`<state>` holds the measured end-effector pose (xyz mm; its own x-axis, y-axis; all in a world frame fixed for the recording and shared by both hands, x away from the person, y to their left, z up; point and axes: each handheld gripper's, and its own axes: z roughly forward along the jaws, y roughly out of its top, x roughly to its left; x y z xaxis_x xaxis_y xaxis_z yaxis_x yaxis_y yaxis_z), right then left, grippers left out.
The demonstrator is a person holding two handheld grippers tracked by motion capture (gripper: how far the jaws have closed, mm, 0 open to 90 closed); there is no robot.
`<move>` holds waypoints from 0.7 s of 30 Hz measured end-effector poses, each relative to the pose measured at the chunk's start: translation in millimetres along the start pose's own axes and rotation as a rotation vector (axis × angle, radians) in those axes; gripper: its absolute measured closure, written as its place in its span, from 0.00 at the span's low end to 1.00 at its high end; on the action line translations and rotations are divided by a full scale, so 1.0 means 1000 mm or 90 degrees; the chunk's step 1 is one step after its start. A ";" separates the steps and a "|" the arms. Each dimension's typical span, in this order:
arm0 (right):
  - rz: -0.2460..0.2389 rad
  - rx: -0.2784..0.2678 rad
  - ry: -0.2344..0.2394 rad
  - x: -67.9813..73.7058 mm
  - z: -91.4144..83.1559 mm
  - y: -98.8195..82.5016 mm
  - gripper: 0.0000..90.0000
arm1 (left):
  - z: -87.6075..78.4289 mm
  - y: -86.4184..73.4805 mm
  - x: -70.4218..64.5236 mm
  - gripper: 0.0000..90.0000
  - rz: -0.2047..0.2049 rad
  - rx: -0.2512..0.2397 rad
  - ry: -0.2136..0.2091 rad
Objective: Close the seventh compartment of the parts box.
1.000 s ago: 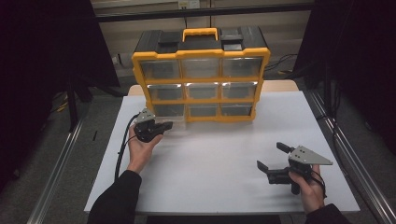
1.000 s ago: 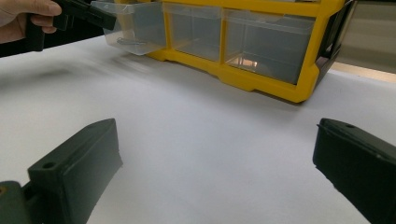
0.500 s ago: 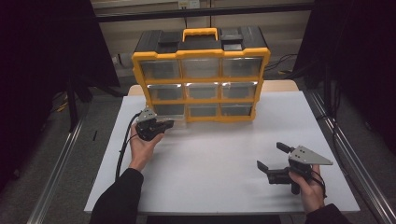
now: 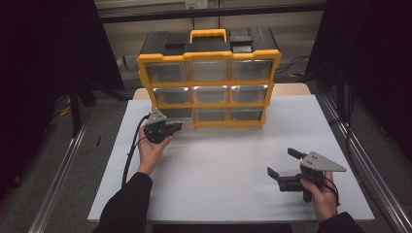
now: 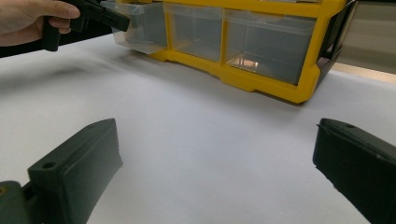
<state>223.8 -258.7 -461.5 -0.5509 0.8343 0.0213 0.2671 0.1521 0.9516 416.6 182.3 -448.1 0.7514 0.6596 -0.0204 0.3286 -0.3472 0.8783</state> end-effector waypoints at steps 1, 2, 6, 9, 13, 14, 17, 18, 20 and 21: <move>0.000 0.000 0.000 0.000 0.000 0.000 0.00 | 0.000 0.000 0.000 1.00 -0.003 -0.002 -0.002; -0.001 -0.001 0.002 0.000 0.000 0.000 0.00 | 0.000 0.000 0.001 1.00 -0.004 -0.003 -0.001; -0.002 -0.001 0.001 0.000 0.000 0.000 0.00 | 0.000 0.001 0.002 1.00 -0.003 -0.001 0.006; 0.000 0.000 0.001 0.000 0.000 0.000 0.00 | 0.000 0.002 0.002 1.00 -0.007 -0.002 0.001; 0.000 -0.002 0.001 0.000 0.000 0.000 0.00 | 0.001 0.003 0.002 1.00 -0.004 0.000 0.001; 0.001 -0.002 0.001 0.000 0.000 0.000 0.00 | 0.001 0.003 0.002 1.00 -0.005 0.001 0.005; 0.004 0.000 0.003 0.000 0.000 0.000 0.00 | 0.003 0.004 0.004 1.00 -0.005 0.002 0.007; 0.004 0.000 0.003 0.000 0.000 0.000 0.00 | 0.003 0.005 0.004 1.00 -0.002 0.007 0.013; 0.003 -0.001 0.003 0.000 0.000 0.000 0.00 | 0.003 0.006 0.004 1.00 0.002 0.009 0.017; 0.003 -0.001 0.003 -0.001 0.000 0.000 0.00 | 0.004 0.007 0.004 1.00 0.006 0.011 0.016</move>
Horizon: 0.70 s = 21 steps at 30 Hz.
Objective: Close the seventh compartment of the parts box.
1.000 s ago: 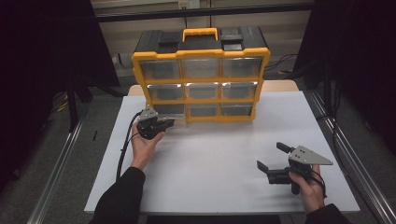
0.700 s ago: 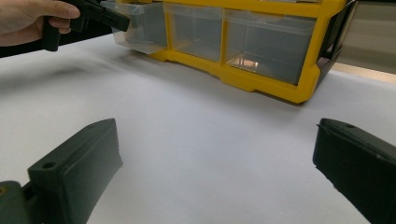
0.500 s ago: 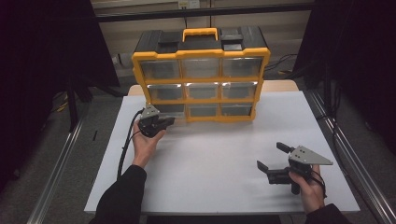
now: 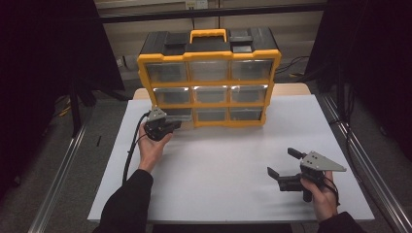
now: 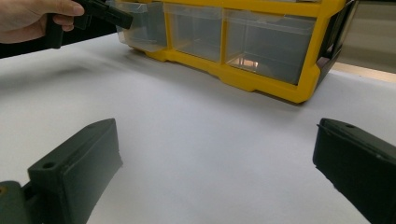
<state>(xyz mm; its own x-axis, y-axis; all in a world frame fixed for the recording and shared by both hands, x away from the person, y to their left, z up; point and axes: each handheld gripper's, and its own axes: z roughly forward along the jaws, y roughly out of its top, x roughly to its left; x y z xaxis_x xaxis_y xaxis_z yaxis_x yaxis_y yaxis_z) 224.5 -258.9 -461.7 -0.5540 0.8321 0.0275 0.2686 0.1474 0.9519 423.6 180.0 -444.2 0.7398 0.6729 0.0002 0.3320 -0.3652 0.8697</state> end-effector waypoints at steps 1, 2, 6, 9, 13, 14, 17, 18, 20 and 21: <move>0.000 0.000 -0.001 0.000 0.000 0.000 0.00 | 0.001 0.000 0.000 1.00 -0.001 -0.001 -0.001; 0.001 0.000 -0.001 0.000 0.000 0.000 0.00 | 0.001 0.001 0.000 1.00 -0.004 -0.003 -0.001; 0.000 -0.001 0.000 0.000 0.000 0.000 0.00 | 0.003 0.002 0.001 1.00 -0.005 0.001 0.002; 0.000 0.000 -0.001 0.000 0.000 0.000 0.00 | 0.004 0.003 0.001 1.00 -0.001 -0.001 0.002; 0.000 0.000 0.001 0.000 0.000 0.000 0.00 | 0.005 0.004 0.002 1.00 -0.003 0.000 0.005; 0.000 0.000 0.001 0.000 0.000 0.000 0.00 | 0.005 0.004 0.002 1.00 -0.004 0.004 0.013; 0.001 0.000 0.001 0.000 0.000 0.000 0.00 | 0.006 0.004 0.004 1.00 -0.008 -0.001 0.006; 0.001 0.000 0.001 0.000 0.000 0.000 0.00 | 0.006 0.004 0.004 1.00 -0.008 -0.002 0.006; 0.001 0.000 0.001 0.000 0.000 0.000 0.00 | 0.006 0.004 0.005 1.00 -0.009 -0.002 0.006; 0.001 0.000 0.001 0.000 0.000 0.000 0.00 | 0.007 0.004 0.005 1.00 -0.010 -0.003 0.006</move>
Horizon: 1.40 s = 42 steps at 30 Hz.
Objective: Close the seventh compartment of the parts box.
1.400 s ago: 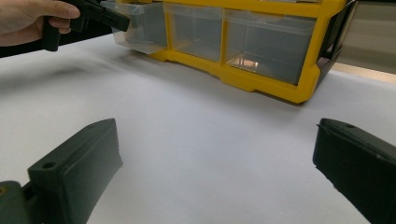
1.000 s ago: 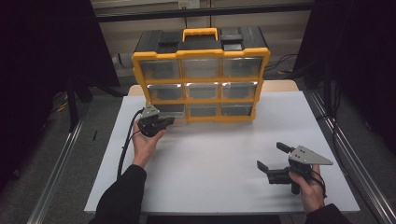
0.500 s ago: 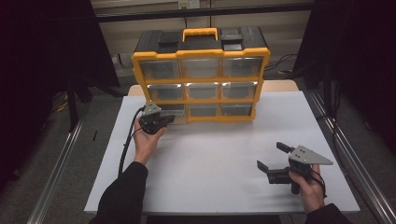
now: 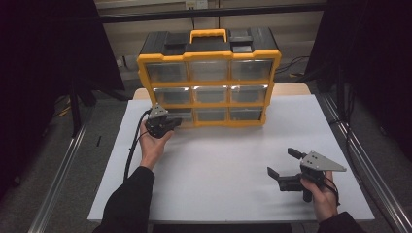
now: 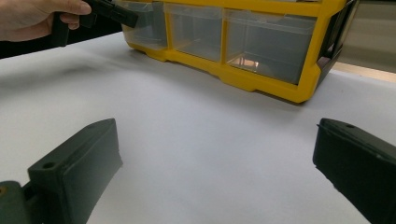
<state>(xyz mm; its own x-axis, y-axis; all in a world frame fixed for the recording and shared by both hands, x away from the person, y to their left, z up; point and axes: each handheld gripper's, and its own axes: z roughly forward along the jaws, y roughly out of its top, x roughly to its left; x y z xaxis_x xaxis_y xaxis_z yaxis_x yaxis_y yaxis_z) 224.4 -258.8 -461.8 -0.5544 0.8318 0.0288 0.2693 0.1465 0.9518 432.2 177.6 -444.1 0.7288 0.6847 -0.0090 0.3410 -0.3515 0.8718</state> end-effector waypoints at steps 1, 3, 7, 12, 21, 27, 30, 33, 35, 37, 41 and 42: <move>0.000 0.000 0.000 0.000 0.000 0.000 0.00 | 0.000 0.000 0.000 1.00 -0.001 -0.002 0.001; -0.001 0.000 0.000 0.000 0.000 0.000 0.00 | 0.000 0.000 0.001 1.00 0.001 0.003 0.006; -0.002 0.000 0.001 0.000 0.000 0.000 0.00 | 0.001 0.000 0.002 1.00 -0.005 0.001 0.012; -0.001 0.000 0.001 0.000 0.000 0.000 0.00 | 0.003 0.000 0.005 1.00 -0.013 -0.002 0.012; -0.001 -0.001 0.001 0.000 0.000 0.000 0.00 | 0.006 0.002 0.007 1.00 -0.010 -0.001 0.015; -0.001 0.000 0.001 0.000 0.000 0.000 0.00 | 0.007 0.003 0.008 1.00 -0.010 0.000 0.022; -0.001 0.000 0.001 0.000 0.000 0.000 0.00 | 0.008 0.003 0.009 1.00 -0.011 0.000 0.022; -0.001 0.000 0.002 0.000 0.000 0.000 0.00 | 0.010 0.003 0.009 1.00 -0.023 -0.003 0.018; 0.000 0.000 0.001 0.000 0.000 0.000 0.00 | 0.010 0.004 0.009 1.00 -0.024 -0.003 0.021; -0.001 0.000 0.001 0.000 0.000 0.000 0.00 | 0.011 0.005 0.010 1.00 -0.024 0.002 0.026; -0.001 0.001 0.002 0.000 0.000 0.000 0.00 | 0.013 0.005 0.011 1.00 -0.016 -0.003 0.028; 0.000 0.002 0.002 0.000 0.000 0.000 0.00 | 0.013 0.005 0.011 1.00 -0.013 -0.003 0.030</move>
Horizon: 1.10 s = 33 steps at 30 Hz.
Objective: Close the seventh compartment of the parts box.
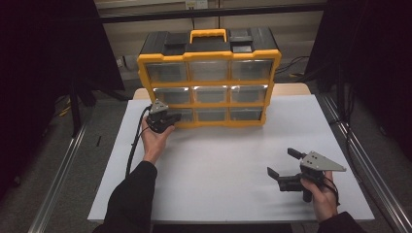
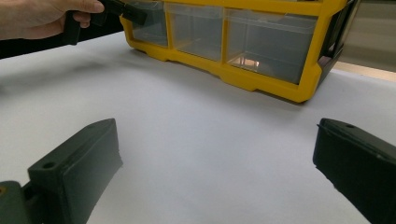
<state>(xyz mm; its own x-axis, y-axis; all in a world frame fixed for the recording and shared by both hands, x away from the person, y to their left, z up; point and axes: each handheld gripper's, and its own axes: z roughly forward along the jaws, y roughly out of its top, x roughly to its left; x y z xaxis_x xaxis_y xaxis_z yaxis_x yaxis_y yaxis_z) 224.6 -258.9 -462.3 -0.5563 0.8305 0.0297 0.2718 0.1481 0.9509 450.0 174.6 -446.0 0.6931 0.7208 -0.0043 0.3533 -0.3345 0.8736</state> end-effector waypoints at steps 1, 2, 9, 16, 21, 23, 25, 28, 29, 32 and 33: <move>0.000 0.000 0.000 0.000 0.000 0.000 0.00 | 0.001 0.000 0.000 1.00 -0.001 -0.002 0.002; 0.000 0.000 0.000 0.000 0.000 0.000 0.00 | 0.001 0.000 0.000 1.00 -0.002 -0.003 -0.001; 0.005 0.000 -0.001 -0.002 0.000 -0.001 0.00 | 0.003 0.001 0.002 1.00 -0.006 0.006 0.007; 0.004 0.002 0.002 -0.003 0.002 -0.001 0.00 | 0.006 0.002 0.003 1.00 -0.003 0.005 -0.001; 0.004 0.002 0.002 -0.002 0.002 -0.001 0.00 | 0.007 0.002 0.002 1.00 0.005 0.007 0.011; 0.005 0.002 0.002 -0.001 0.002 -0.001 0.00 | 0.007 0.002 0.002 1.00 0.006 0.008 0.010; 0.002 0.000 0.002 -0.002 0.002 -0.001 0.00 | 0.008 0.002 0.000 1.00 0.007 0.008 0.013; 0.002 0.000 0.001 -0.002 0.002 -0.001 0.00 | 0.008 0.002 0.000 1.00 0.000 0.011 0.020; 0.003 0.000 0.001 -0.002 0.002 -0.001 0.00 | 0.008 0.002 0.000 1.00 0.001 0.010 0.018; 0.004 0.002 0.002 -0.002 0.002 -0.001 0.00 | 0.008 0.001 0.000 1.00 -0.006 0.007 0.011; 0.003 0.001 0.001 -0.002 0.002 -0.001 0.00 | 0.007 0.001 0.000 1.00 -0.005 0.010 0.010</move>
<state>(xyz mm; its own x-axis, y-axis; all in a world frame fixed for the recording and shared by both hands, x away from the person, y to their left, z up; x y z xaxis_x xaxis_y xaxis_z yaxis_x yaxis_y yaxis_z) 226.8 -259.5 -463.5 -0.5564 0.8302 0.0344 0.2752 0.1451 0.9504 455.2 169.9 -448.5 0.6809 0.7324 -0.0030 0.3681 -0.3387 0.8659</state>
